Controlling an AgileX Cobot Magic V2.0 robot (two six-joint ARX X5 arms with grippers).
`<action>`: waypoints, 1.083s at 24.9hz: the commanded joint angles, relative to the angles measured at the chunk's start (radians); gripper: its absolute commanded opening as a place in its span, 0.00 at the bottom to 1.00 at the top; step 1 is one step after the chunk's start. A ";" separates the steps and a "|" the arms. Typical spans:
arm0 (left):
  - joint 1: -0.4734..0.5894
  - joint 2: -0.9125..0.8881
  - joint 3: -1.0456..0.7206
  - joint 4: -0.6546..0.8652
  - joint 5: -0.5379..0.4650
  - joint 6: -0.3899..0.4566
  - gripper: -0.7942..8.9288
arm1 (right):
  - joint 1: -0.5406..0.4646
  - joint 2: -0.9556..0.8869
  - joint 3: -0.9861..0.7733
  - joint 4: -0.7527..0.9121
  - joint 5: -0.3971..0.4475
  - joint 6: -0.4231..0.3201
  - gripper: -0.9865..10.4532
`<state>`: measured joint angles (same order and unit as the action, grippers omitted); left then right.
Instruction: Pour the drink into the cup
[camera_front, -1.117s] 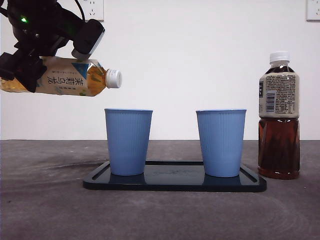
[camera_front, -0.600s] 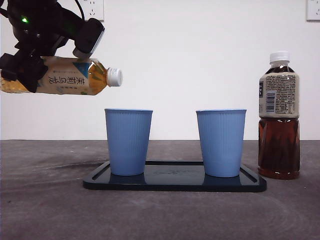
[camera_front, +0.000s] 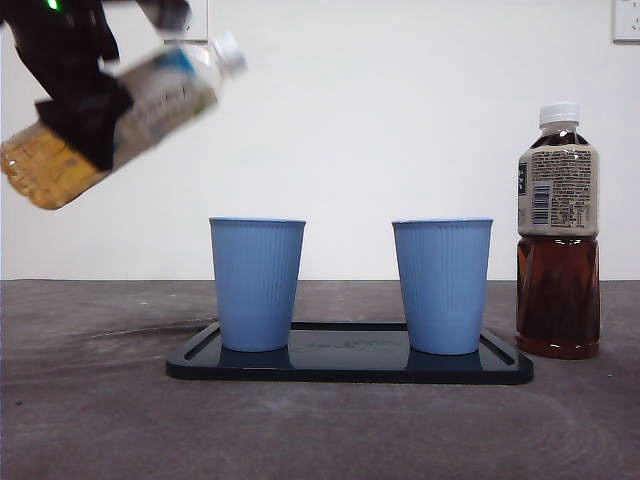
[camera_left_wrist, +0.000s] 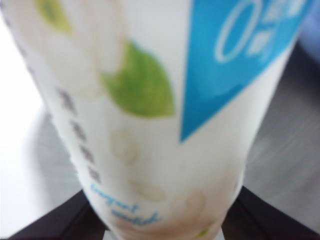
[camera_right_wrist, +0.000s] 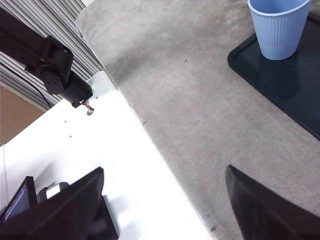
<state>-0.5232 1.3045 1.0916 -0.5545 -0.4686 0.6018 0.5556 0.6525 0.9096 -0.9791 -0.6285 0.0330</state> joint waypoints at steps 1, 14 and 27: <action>0.027 -0.050 0.032 0.008 0.130 -0.297 0.30 | 0.007 0.006 0.014 0.005 -0.003 -0.010 0.42; 0.131 -0.200 -0.248 0.430 0.364 -0.628 0.30 | 0.007 0.006 0.014 0.006 0.000 0.007 0.42; 0.132 -0.122 -0.518 0.879 0.364 -0.696 0.30 | 0.007 0.006 0.014 0.005 0.000 0.043 0.42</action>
<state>-0.3885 1.1694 0.5602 0.2714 -0.1047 -0.0883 0.5556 0.6525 0.9096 -0.9794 -0.6277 0.0608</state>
